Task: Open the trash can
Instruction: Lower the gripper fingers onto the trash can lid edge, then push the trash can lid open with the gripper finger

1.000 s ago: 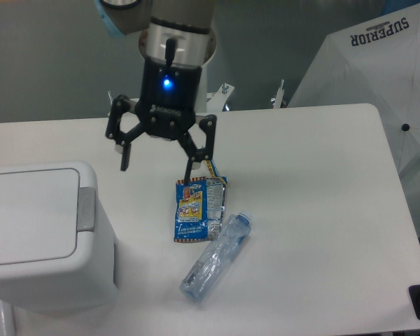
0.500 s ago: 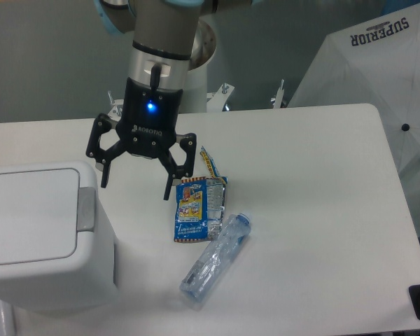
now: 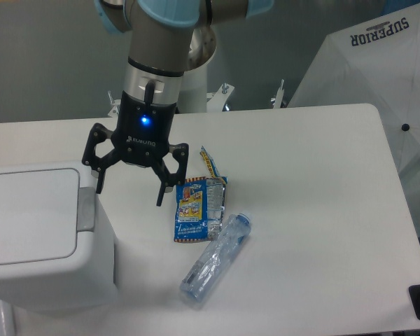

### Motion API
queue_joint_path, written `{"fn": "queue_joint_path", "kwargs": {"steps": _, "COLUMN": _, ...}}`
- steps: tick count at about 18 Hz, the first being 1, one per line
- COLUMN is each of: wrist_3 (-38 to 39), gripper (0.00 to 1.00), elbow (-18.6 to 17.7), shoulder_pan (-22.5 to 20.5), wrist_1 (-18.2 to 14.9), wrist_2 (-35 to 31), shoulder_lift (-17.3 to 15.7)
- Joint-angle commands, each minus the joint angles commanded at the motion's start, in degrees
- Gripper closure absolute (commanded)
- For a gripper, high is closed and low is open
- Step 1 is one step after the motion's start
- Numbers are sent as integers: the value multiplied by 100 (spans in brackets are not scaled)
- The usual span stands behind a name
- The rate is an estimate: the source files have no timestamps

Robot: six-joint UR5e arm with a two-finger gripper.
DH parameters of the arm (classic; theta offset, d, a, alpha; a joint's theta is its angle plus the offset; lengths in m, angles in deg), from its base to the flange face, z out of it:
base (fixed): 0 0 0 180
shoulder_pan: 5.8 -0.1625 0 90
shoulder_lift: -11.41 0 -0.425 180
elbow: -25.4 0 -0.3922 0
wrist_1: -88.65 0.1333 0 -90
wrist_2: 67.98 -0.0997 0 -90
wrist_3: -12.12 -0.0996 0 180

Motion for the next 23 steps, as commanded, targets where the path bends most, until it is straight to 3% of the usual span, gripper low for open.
{"fn": "queue_joint_path", "kwargs": {"steps": 23, "wrist_3": 97, "gripper": 0, "elbow": 0, "shoulder_pan": 176, "wrist_1": 44, "wrist_2": -9, "shoulder_lift": 202}}
